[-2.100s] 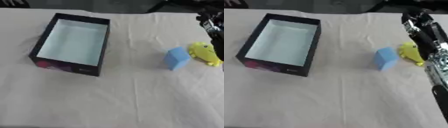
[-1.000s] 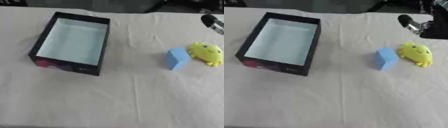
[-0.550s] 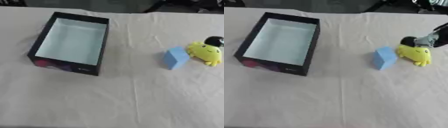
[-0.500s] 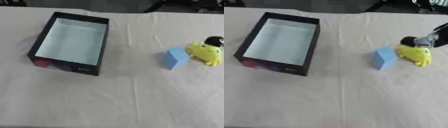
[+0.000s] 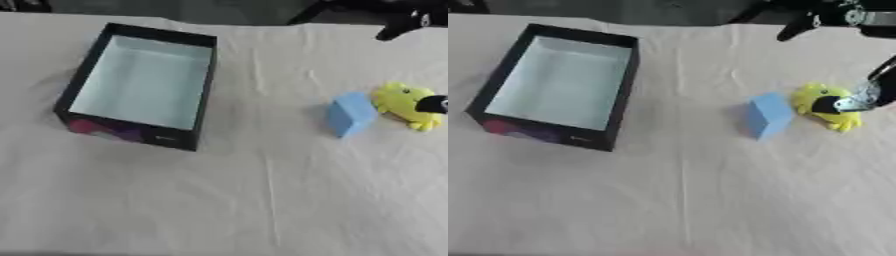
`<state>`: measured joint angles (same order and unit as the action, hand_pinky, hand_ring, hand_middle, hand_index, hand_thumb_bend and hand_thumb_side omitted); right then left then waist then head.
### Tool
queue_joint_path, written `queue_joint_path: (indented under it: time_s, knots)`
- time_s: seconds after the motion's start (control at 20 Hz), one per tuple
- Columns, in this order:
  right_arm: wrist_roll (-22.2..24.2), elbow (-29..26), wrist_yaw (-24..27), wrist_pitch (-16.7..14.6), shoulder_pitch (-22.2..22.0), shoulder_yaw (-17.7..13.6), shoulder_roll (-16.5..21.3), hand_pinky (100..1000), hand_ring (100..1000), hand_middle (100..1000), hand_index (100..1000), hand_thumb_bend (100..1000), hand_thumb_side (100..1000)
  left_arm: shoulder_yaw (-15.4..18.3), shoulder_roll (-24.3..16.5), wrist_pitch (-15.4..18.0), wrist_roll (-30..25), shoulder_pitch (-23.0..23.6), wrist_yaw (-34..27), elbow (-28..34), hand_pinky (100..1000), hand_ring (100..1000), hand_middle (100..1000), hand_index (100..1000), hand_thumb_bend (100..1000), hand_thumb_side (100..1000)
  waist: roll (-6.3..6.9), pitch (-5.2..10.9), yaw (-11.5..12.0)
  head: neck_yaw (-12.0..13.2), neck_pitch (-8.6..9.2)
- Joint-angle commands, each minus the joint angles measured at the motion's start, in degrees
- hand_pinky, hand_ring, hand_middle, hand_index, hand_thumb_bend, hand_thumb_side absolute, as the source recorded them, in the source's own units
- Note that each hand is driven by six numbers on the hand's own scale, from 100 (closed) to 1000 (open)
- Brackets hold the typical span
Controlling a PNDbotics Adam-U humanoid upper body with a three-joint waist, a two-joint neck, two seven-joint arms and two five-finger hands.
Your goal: Pick up objects on the table and place them in the box.
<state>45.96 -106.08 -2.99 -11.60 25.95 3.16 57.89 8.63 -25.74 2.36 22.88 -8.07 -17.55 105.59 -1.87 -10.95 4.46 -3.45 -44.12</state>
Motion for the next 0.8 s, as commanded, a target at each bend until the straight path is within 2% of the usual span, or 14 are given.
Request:
queue_joint_path:
  time_s: [0.05, 0.8]
  knots:
    - [0.6, 0.1, -1.5, 0.0, 1.1, 0.2, 1.6, 987, 959, 889, 918, 451, 214, 0.1, -1.6, 0.1, -0.3, -0.7, 0.2, 0.4, 793, 669, 791, 842, 437, 699, 0.18, 0.69, 0.1, -0.2, 0.01]
    - [1.8, 4.1, -10.3, -0.6, 2.3, 4.4, -2.4, 982, 959, 891, 921, 466, 267, -0.1, -1.0, 0.0, -0.6, -0.8, 0.2, 0.2, 794, 670, 792, 841, 432, 701, 0.73, -0.27, 0.6, -1.0, 0.01]
